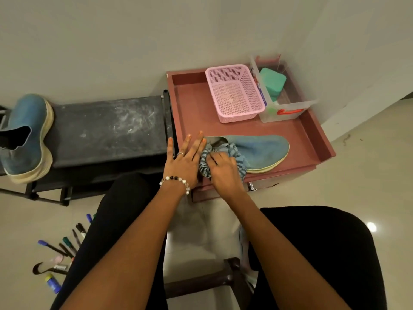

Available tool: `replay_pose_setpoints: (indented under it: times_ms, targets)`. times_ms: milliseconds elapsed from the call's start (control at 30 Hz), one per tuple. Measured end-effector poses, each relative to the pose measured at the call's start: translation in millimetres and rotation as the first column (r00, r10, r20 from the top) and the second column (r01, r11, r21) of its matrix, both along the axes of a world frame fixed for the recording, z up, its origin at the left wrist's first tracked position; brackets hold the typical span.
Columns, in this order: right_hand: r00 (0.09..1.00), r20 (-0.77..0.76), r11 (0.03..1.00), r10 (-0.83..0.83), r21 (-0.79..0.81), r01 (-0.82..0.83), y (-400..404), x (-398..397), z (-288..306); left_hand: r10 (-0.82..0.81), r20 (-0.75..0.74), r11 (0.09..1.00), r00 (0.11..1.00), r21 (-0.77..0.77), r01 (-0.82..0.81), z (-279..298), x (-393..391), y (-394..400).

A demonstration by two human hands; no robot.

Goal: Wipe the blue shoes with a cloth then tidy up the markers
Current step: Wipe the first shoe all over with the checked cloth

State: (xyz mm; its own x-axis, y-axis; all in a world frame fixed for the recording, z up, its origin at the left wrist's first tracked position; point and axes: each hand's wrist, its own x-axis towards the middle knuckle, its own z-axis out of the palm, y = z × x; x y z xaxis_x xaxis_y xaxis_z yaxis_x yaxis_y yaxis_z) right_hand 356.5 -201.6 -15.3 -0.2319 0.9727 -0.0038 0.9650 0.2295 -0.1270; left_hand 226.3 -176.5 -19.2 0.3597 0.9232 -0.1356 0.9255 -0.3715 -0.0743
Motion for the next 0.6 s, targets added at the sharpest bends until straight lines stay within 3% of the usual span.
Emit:
replay_pose_setpoints:
  times_ms: [100, 233, 333, 400, 467, 533, 600]
  targets:
    - [0.979, 0.172, 0.990, 0.105, -0.110, -0.087, 5, 15, 10, 0.002, -0.003, 1.000, 1.000, -0.025, -0.002, 2, 1, 1]
    - [0.944, 0.267, 0.965, 0.194, -0.224, -0.135, 7, 50, 18, 0.001, -0.021, 0.998, 1.000, -0.057, -0.002, 3, 1, 8]
    - [0.917, 0.370, 0.958, 0.153, -0.283, -0.046, 17, 61, 30, -0.005, -0.026, 0.995, 1.000, -0.100, 0.003, 3, -1, 13]
    - [0.906, 0.423, 0.956, 0.002, -0.267, 0.122, 24, 63, 44, -0.017, -0.019, 0.993, 1.000, -0.119, 0.015, 1, -2, 15]
    - [0.908, 0.299, 0.908, -0.294, -0.211, 0.363, 31, 62, 59, -0.018, 0.001, 0.994, 1.000, -0.112, 0.018, 0, -3, 15]
    - [0.850, 0.040, 0.838, -0.525, -0.152, 0.524, 34, 49, 67, -0.017, 0.022, 0.994, 1.000, -0.111, 0.019, 0, -3, 14]
    - [0.872, -0.121, 0.879, -0.474, -0.112, 0.463, 31, 21, 60, -0.020, 0.030, 0.994, 0.999, -0.106, 0.023, -1, -2, 12]
